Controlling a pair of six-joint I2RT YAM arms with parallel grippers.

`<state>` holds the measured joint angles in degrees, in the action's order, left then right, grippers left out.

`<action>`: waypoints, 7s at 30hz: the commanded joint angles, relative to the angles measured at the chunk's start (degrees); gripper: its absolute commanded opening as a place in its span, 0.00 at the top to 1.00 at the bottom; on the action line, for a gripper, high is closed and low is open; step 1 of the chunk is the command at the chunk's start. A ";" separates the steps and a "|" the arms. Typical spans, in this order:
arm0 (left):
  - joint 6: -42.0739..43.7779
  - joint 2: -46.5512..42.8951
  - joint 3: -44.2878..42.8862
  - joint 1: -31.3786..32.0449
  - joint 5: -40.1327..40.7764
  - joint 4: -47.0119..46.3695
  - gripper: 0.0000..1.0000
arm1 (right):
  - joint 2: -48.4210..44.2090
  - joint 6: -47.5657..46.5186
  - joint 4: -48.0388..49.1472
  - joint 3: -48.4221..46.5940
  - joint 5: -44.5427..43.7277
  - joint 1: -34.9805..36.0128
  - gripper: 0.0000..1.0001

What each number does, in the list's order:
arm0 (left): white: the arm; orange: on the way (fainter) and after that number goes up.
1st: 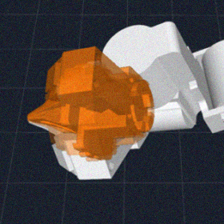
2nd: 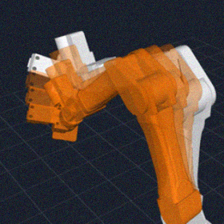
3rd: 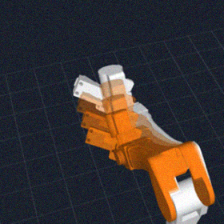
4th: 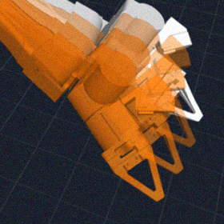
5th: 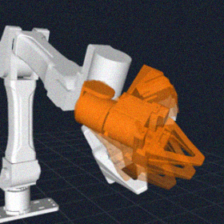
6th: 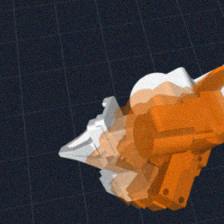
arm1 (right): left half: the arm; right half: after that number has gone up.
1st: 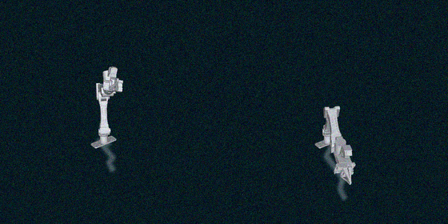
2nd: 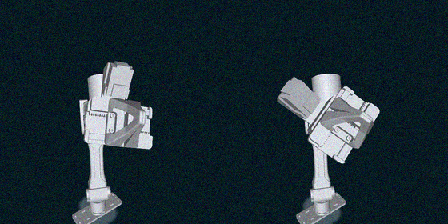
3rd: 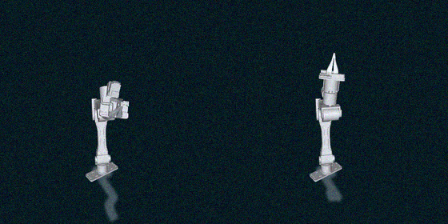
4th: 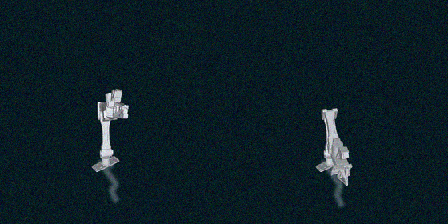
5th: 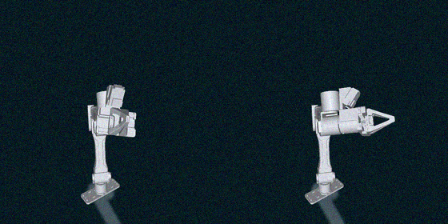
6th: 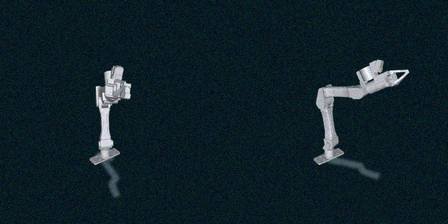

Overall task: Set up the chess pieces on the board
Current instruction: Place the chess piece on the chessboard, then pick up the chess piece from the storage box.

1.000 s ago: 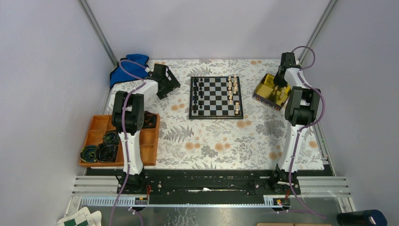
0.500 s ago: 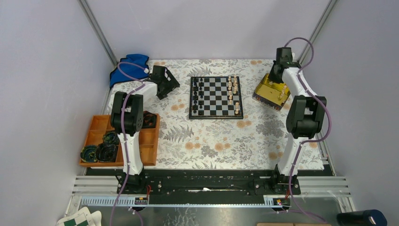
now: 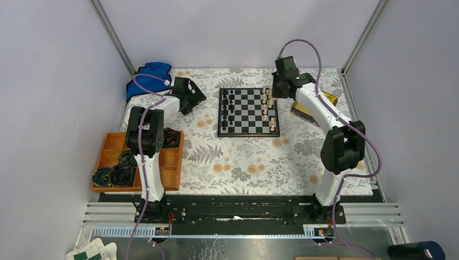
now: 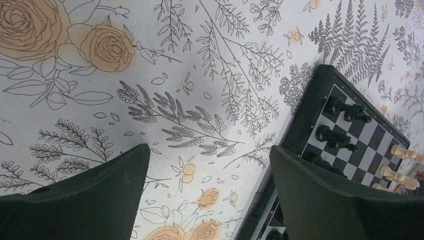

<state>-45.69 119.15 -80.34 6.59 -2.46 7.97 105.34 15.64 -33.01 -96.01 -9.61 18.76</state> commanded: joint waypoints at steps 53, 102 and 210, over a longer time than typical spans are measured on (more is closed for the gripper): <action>-0.41 2.26 4.16 -2.28 -1.29 3.35 0.01 | 6.61 -1.76 9.39 13.75 -3.89 9.44 1.00; -0.52 2.16 4.65 -2.31 -1.57 3.02 0.01 | -3.86 -1.69 3.48 3.43 -9.65 5.03 0.53; 1.40 3.84 2.02 -2.72 -0.53 4.19 0.01 | 13.32 0.97 8.64 -0.62 -5.79 -27.99 1.00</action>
<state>-45.50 119.28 -79.75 4.75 -4.95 6.22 123.66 17.21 -25.78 -96.51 -16.12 -9.06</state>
